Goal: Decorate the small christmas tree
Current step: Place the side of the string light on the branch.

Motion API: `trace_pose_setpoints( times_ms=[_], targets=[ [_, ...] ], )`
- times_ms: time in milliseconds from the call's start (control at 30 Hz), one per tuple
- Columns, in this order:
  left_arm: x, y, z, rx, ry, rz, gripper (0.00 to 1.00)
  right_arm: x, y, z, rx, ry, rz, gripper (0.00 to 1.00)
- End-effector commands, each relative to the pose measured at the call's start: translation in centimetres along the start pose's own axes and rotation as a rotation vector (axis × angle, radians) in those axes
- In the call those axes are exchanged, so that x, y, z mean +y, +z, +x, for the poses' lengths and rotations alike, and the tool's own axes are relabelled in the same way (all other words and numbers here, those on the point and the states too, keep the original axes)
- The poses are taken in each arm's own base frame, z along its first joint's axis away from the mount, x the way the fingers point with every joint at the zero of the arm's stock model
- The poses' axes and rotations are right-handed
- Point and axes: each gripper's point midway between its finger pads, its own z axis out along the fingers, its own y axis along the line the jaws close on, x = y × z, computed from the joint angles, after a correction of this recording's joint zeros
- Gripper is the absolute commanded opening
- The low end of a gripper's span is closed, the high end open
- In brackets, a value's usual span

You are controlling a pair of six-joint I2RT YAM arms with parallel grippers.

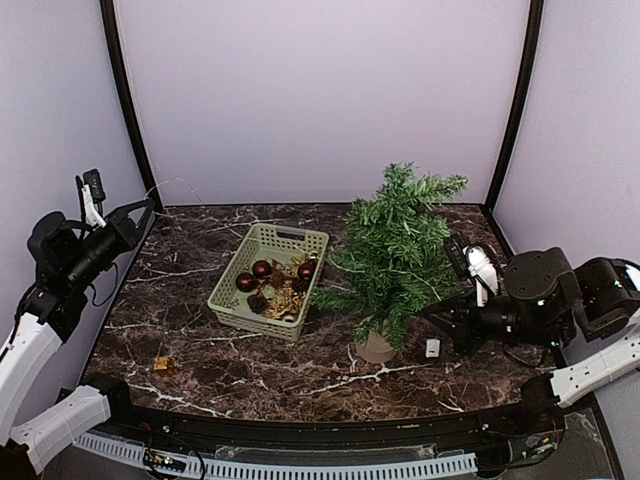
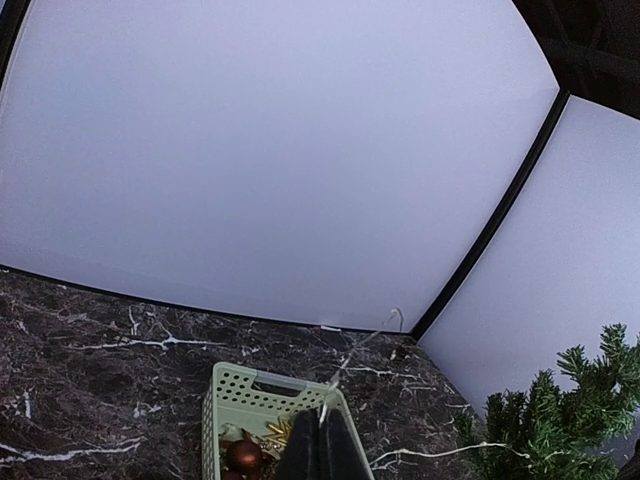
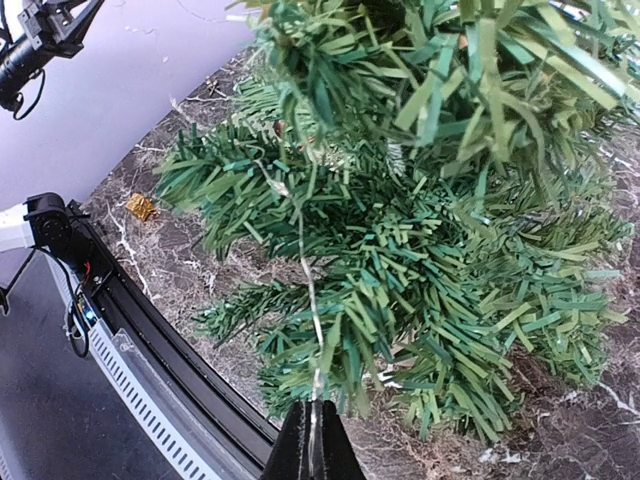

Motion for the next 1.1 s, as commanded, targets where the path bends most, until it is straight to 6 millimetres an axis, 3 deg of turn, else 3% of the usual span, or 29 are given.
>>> trace_pose_setpoints(
  times_ms=[0,167,367,533,667,767,900,1067],
  targets=[
    [-0.2,-0.2,-0.9,-0.028,0.018,-0.002,0.0,0.5,-0.5,-1.6,-0.046,0.009,-0.009,0.0],
    [-1.0,-0.3,-1.9,-0.047,0.021,0.021,0.0,1.6,-0.6,-2.2,-0.046,-0.011,-0.047,0.0],
    [-0.4,-1.6,-0.8,-0.032,0.0,-0.008,0.0,1.9,-1.3,-3.3,-0.076,-0.018,-0.068,0.0],
    [-2.4,-2.2,-2.8,-0.051,0.013,0.034,0.0,2.8,-1.8,-4.5,-0.108,-0.042,-0.104,0.0],
    [-3.5,-2.6,-3.6,-0.053,0.026,0.068,0.0,2.7,-1.6,-4.1,-0.1,-0.052,-0.098,0.0],
    [-3.7,-3.1,-2.7,-0.038,0.032,0.087,0.0,2.3,-1.3,-3.3,-0.081,-0.042,-0.089,0.0],
    [-4.2,-5.2,-1.5,-0.066,0.04,0.125,0.0,1.6,-1.6,-2.7,-0.078,-0.01,-0.088,0.0],
    [-3.1,-6.6,-0.1,-0.075,0.027,0.087,0.0,1.2,-2.0,-2.7,-0.098,0.004,-0.1,0.0]
  ],
)
